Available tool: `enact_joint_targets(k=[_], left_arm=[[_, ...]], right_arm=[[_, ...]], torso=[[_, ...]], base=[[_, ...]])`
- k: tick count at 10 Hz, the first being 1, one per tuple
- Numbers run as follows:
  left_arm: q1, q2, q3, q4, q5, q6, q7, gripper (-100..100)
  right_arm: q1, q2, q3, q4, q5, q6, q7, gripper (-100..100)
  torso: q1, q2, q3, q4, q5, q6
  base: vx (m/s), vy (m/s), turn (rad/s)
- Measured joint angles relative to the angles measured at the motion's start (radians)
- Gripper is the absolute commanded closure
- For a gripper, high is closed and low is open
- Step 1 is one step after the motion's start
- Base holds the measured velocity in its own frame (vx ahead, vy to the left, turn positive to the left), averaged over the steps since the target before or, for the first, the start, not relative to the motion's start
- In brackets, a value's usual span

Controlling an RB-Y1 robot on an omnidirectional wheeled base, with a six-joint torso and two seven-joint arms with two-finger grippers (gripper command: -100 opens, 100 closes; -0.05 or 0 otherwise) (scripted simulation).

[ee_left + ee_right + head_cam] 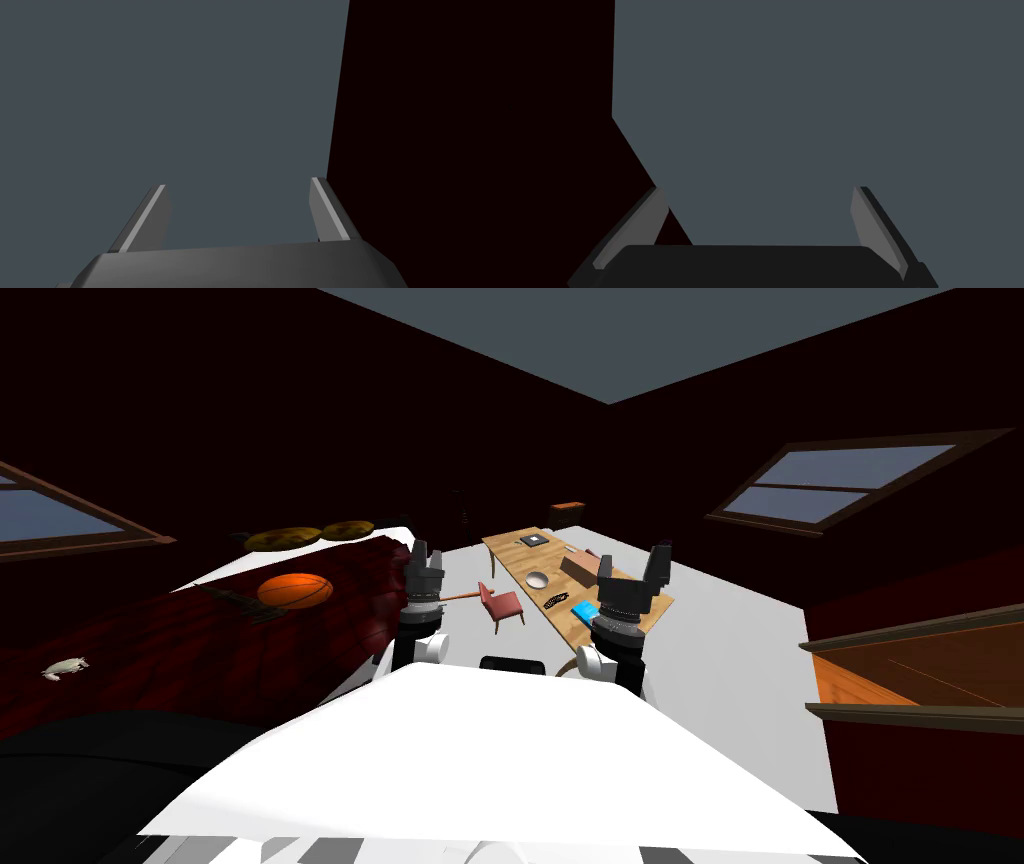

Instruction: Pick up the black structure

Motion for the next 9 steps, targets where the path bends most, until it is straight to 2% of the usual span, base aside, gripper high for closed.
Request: enact_joint_targets(k=[4,7,9], left_arm=[[0.0,0.0,0.0,0.0,0.0,0.0,0.0,0],[0.0,0.0,0.0,0.0,0.0,0.0,0.0,0],[0.0,0.0,0.0,0.0,0.0,0.0,0.0,0]], right_arm=[[-0.005,-0.091,0.008,0.032,0.058,0.019,0.031,-100],[-0.012,-0.165,0.021,0.075,0.14,0.051,0.079,-100],[-0.025,-0.189,0.03,0.101,0.185,0.072,0.105,-100]], torso=[[-0.001,0.003,0.002,0.001,0.0,0.0],[-0.002,0.004,0.002,0.001,0.0,0.0],[-0.001,0.002,0.001,0.001,0.0,0.0]], base=[[-0.044,-0.013,0.051],[-0.054,-0.022,0.064],[-0.046,-0.019,0.077]])
